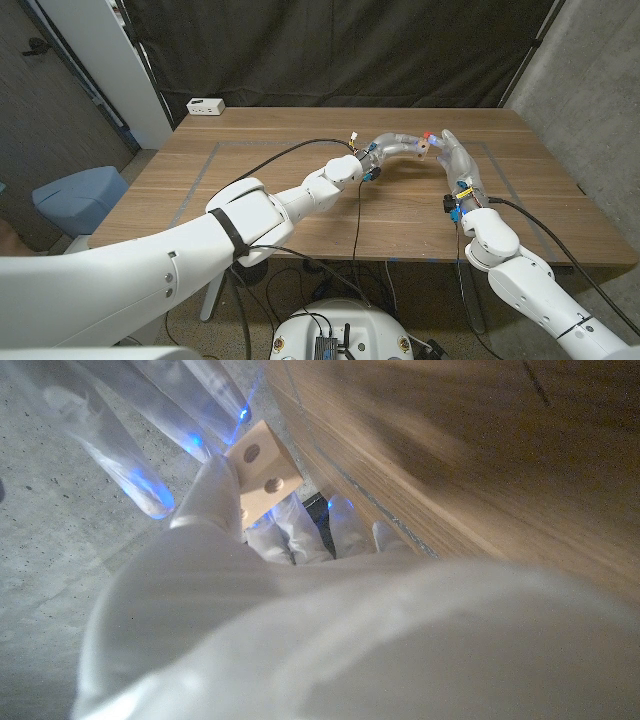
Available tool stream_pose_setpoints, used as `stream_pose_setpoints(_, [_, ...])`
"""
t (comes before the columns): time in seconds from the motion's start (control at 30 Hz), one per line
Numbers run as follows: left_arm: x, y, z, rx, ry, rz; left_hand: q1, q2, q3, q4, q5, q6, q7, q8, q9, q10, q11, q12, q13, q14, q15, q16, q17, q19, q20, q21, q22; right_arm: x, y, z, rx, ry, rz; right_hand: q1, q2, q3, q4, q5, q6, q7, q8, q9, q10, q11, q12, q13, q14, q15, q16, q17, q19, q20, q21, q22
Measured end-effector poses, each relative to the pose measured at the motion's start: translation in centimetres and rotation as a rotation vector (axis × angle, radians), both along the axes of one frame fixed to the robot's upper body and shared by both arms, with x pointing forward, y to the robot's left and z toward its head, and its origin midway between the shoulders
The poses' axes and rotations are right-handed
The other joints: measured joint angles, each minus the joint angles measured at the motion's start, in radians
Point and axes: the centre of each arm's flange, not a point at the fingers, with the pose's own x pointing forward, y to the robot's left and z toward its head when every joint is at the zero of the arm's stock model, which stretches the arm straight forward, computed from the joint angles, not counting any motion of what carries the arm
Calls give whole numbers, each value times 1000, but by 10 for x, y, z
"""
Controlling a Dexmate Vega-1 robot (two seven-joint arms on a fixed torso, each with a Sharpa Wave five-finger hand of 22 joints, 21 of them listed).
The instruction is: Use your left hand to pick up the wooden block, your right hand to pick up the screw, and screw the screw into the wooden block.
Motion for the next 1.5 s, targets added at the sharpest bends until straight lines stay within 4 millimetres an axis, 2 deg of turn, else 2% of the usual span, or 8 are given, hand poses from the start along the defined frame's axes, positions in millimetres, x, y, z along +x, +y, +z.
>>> stream_pose_setpoints(0.2, [-1,0,1,-2,-4,-2,0,0,0,0,-3,0,0,0,0,-2,-1,0,0,0,0,0,0,0,0,0,0,-1,-4,1,3,-1,-15,0,0,0,0,0,-33,7,-20,0,-3,3,0,0,0,0,0,0,5,-5,0,0])
stream_pose_setpoints(0.5, [-2,0,2,-7,-18,-11,0,0,0,0,1,0,0,0,0,-1,-2,0,0,0,0,0,2,0,0,0,0,-1,-7,3,1,-2,-23,0,0,7,-1,0,-76,8,-35,0,-9,9,-4,0,0,0,0,0,5,-5,0,0])
stream_pose_setpoints(0.73, [-4,0,2,-7,-27,-18,0,0,0,0,1,0,0,0,1,-1,-2,0,0,0,0,0,5,0,0,0,0,2,-11,6,-6,-3,-24,0,0,8,-1,0,-104,13,-35,0,-20,20,-8,0,0,0,0,0,5,-5,0,0])
stream_pose_setpoints(0.83, [-4,0,1,-7,-29,-20,0,0,0,0,1,0,0,0,1,-1,-2,0,0,0,0,0,5,0,0,0,0,3,-11,6,-9,-1,-19,0,0,8,-1,0,-120,16,-43,0,-24,16,-12,0,0,0,0,5,5,-5,0,0])
stream_pose_setpoints(1.07, [-4,0,2,-7,-31,-22,0,0,0,0,1,0,0,0,0,-1,-3,0,0,0,0,0,5,0,0,0,0,5,-11,7,-14,3,-1,-11,0,3,4,0,-167,16,-43,0,-24,16,-16,2,0,8,-6,7,-3,2,0,0])
stream_pose_setpoints(1.3, [-5,0,2,-5,-31,-23,0,0,0,0,0,0,0,0,0,-1,-2,0,0,0,0,0,5,0,0,0,0,10,-14,10,-26,7,9,-23,-4,0,15,0,-219,11,-43,0,-28,20,-16,2,0,8,-6,10,-12,11,-5,0])
stream_pose_setpoints(1.5, [-4,0,1,-4,-29,-22,0,0,0,0,0,0,0,0,0,-3,-3,0,0,0,0,0,5,0,0,0,0,12,-14,11,-34,11,25,-32,-6,-2,17,0,-240,3,-43,0,-28,20,-16,2,0,8,-6,10,-15,8,-5,0])
